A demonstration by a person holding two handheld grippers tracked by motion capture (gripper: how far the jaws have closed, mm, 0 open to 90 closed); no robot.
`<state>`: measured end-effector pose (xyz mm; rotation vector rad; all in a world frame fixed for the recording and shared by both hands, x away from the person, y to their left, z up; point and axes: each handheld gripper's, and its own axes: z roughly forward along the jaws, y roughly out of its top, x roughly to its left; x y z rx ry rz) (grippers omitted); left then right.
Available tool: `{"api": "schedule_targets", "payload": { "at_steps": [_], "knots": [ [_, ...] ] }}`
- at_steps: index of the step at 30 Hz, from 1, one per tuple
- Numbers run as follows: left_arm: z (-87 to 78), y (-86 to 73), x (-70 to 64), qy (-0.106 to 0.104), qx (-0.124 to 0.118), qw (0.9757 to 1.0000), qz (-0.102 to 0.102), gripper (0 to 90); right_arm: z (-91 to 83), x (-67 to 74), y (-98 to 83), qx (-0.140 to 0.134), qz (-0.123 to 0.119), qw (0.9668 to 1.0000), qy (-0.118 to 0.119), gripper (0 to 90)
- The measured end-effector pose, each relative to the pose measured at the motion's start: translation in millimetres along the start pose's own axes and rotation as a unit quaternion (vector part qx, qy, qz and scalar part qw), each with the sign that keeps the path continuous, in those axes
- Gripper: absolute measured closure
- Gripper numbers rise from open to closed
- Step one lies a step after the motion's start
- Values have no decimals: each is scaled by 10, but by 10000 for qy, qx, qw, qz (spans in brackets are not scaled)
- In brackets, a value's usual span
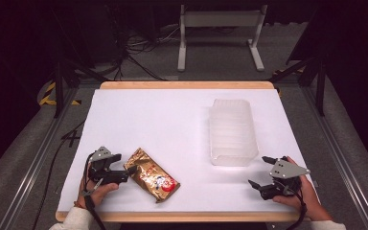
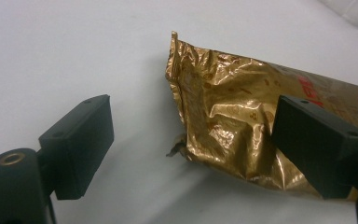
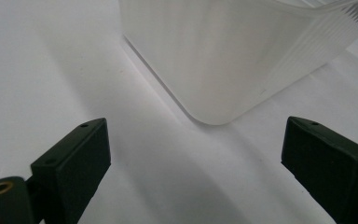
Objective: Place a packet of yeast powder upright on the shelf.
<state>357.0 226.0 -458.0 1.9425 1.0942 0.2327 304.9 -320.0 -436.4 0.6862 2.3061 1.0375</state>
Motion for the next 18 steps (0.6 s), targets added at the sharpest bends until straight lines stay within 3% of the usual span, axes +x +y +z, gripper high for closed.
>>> {"api": "schedule_targets", "payload": {
  "at_steps": [2,4,5,7,10,12,14,16,18],
  "knots": [
    [45,17,1,-65,71,9998,-201,174,0,0,-2,1,1,10000,1,87],
    [52,27,8,-119,81,9995,-277,208,3,1,-3,6,-6,10000,12,86],
    [58,37,21,-256,58,9986,-452,238,5,1,-4,9,-14,10000,12,86],
    [58,34,31,-439,66,9974,-571,295,7,2,-6,20,3,10000,32,86],
    [46,19,56,-761,63,9948,-670,468,13,1,-7,33,0,10000,41,86],
    [30,19,67,-821,16,9942,-698,542,17,1,-7,45,5,10000,50,86],
    [16,13,87,-871,-55,9929,-805,684,18,4,-6,46,3,10000,58,86],
    [1,3,106,-843,-75,9931,-817,767,19,4,-6,43,-5,10000,53,86],
    [-7,8,88,-760,-116,9948,-661,816,21,4,-7,54,16,10000,70,86]
  ]
}}
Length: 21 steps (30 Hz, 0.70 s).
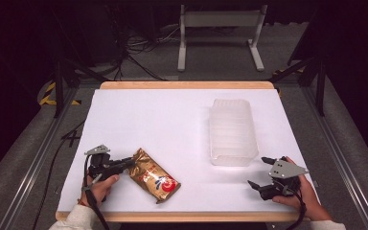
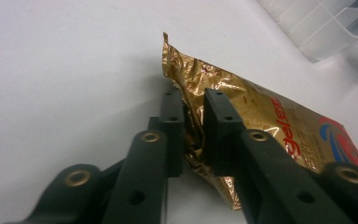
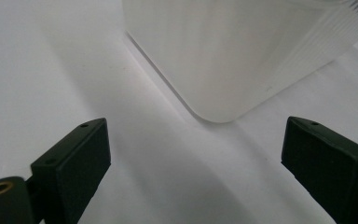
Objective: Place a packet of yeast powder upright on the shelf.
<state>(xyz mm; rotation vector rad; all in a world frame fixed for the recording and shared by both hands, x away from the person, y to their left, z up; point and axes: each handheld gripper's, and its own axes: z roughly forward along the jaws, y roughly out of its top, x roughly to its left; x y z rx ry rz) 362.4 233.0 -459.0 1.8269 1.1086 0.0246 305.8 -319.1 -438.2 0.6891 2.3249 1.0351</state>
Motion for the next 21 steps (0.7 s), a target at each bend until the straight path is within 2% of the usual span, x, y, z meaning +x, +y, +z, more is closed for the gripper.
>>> {"api": "schedule_targets", "payload": {
  "at_steps": [3,4,6,8,9,10,12,13,16,21],
  "knots": [
    [-9,12,-52,82,-83,9999,106,837,2,-1,-1,7,3,10000,3,86],
    [-22,23,-83,99,-149,9996,200,845,0,-1,-1,-1,2,10000,2,87],
    [-35,33,-104,87,-223,9995,226,848,-2,-5,0,-14,-6,10000,-8,86],
    [-70,58,-132,66,-284,9990,351,849,-6,-5,1,-18,8,10000,-10,86],
    [-86,72,-151,39,-413,9984,391,849,-7,-5,1,-18,7,10000,-11,86],
    [-126,101,-186,11,-564,9975,416,849,-8,-4,1,-16,6,10000,-20,86],
    [-184,151,-236,-47,-755,9957,533,854,-11,-6,4,-26,9,10000,-25,86],
    [-206,172,-258,-95,-813,9953,526,855,-11,-6,4,-28,12,10000,-29,86],
    [-279,263,-362,-194,-1067,9918,682,858,-14,-5,6,-45,-2,10000,-49,86],
    [-361,388,-576,-431,-1270,9861,986,861,-31,-8,8,-61,18,10000,-52,86]
  ]
}}
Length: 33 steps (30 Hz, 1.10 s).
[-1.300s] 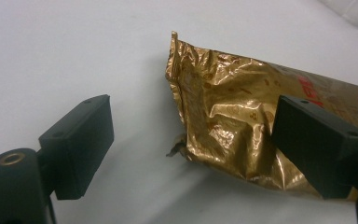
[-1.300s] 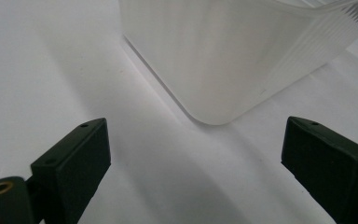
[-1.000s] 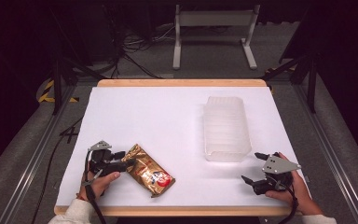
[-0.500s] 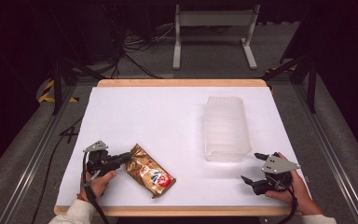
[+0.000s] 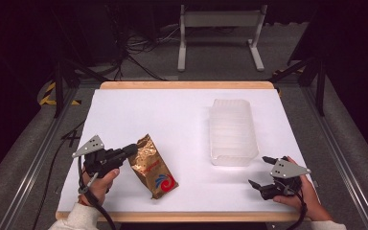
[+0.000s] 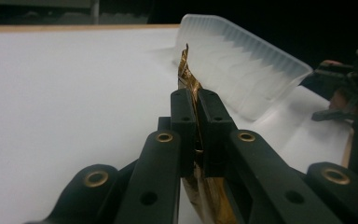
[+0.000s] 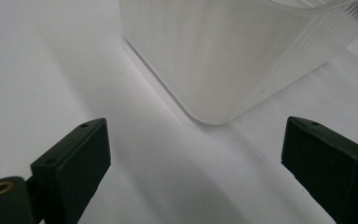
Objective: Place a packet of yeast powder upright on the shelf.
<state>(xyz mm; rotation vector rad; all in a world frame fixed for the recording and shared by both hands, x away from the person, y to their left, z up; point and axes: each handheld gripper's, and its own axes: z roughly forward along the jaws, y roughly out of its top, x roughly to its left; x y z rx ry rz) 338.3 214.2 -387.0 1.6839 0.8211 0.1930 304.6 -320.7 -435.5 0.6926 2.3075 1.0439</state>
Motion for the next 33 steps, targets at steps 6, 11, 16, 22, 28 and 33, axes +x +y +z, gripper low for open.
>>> {"api": "schedule_targets", "payload": {
  "at_steps": [6,11,16,22,28,33],
  "knots": [
    [-24,151,-260,-206,-163,9989,398,862,-3,-3,-1,-11,-15,10000,-6,87],
    [-16,226,-389,-327,-247,9973,608,864,-14,0,5,-39,15,10000,-4,87],
    [18,272,-444,-384,-247,9964,711,866,-15,-1,5,-43,6,10000,-2,86],
    [86,371,-504,-461,-224,9948,883,869,-19,-5,4,-51,17,10000,-10,86],
    [173,475,-488,-506,-239,9941,926,868,-22,-7,4,-60,35,10000,-12,86],
    [299,597,-447,-577,-209,9935,958,868,-31,-9,5,-90,55,9999,-13,86]
  ]
}}
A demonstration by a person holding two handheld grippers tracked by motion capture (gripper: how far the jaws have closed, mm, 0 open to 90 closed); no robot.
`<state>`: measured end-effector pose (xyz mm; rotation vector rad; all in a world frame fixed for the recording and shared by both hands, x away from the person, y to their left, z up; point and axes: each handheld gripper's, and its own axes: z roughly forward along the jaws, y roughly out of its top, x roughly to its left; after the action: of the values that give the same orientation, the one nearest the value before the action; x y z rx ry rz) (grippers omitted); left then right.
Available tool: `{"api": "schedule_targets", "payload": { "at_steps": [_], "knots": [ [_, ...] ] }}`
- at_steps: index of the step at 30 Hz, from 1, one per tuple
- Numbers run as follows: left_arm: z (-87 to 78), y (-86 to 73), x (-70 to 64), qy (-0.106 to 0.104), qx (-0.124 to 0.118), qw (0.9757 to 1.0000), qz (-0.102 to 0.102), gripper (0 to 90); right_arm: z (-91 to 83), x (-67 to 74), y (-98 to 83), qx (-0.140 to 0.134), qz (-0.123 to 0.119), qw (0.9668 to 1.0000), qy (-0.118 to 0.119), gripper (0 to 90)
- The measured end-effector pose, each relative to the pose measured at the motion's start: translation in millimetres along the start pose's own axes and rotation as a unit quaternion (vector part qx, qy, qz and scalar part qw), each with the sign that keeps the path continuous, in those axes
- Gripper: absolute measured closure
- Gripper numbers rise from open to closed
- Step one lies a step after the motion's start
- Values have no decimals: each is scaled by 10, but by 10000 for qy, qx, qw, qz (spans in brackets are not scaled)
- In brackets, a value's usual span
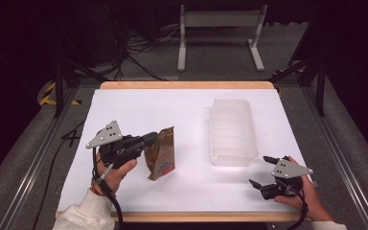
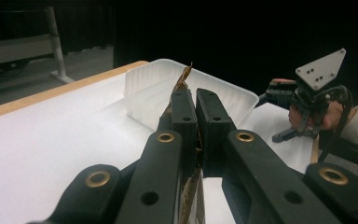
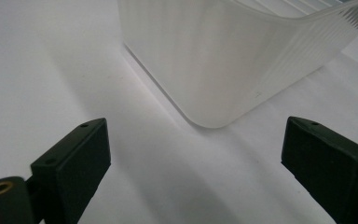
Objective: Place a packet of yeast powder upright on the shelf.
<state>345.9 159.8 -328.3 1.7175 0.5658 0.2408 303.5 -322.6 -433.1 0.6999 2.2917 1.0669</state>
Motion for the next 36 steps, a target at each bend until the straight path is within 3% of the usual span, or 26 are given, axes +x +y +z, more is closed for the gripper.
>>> {"api": "schedule_targets", "payload": {
  "at_steps": [17,27,36],
  "knots": [
    [456,355,53,-458,-52,9987,228,869,-13,-12,-10,-21,28,10000,6,86],
    [843,717,68,-875,-114,9952,415,869,-109,-36,-73,-54,194,9997,-118,87],
    [1073,916,14,-1119,-71,9921,555,869,-169,-59,-142,-52,409,9990,-184,87]
  ]
}}
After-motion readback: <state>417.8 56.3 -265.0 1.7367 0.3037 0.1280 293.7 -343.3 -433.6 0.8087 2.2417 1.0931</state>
